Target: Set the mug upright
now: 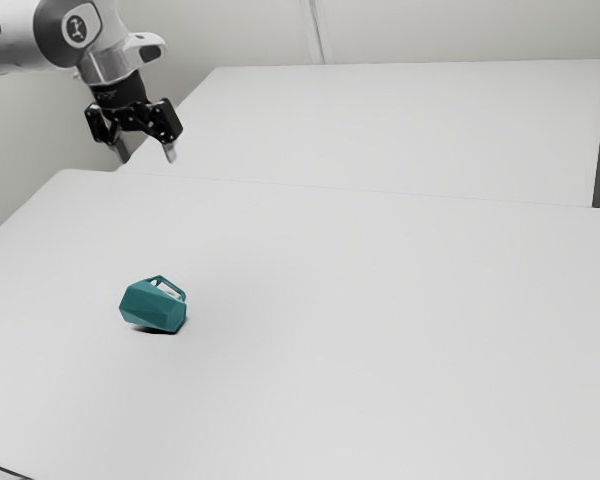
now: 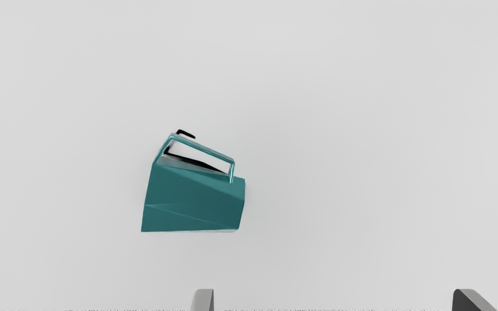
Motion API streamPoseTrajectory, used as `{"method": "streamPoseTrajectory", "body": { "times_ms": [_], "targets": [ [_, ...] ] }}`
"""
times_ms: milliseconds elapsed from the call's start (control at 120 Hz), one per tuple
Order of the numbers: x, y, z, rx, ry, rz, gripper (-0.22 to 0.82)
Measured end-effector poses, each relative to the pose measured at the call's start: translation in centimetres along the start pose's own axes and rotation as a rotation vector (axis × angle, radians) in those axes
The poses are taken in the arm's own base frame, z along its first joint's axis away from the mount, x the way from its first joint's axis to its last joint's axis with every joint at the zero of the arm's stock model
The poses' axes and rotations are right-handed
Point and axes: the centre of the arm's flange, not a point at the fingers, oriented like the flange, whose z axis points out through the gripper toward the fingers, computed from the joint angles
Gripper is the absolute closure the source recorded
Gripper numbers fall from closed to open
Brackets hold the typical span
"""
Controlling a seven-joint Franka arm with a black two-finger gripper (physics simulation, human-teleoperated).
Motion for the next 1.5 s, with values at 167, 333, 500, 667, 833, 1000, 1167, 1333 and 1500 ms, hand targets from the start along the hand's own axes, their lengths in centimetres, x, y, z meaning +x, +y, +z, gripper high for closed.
{"method": "streamPoseTrajectory", "body": {
  "times_ms": [167, 333, 500, 667, 833, 1000, 1167, 1333, 1500],
  "targets": [
    [0.5, 0.0, 2.0, -0.036, -0.036, -0.007, 0.00],
    [0.1, -12.7, 5.9, -0.178, -0.057, -0.187, 0.00],
    [-1.9, -21.9, 13.6, -0.425, -0.077, -0.305, 0.00],
    [-2.9, -24.4, 22.5, -0.647, -0.049, -0.315, 0.00],
    [-5.3, -25.4, 28.7, -0.770, 0.011, -0.284, 0.00],
    [-6.0, -24.9, 30.6, -0.787, 0.095, -0.150, 0.00],
    [-6.4, -24.6, 31.6, -0.792, 0.160, -0.037, 0.00],
    [-6.4, -24.0, 32.2, -0.808, 0.220, 0.044, 0.00],
    [-6.8, -23.0, 33.1, -0.832, 0.261, 0.095, 0.00]
  ]
}}
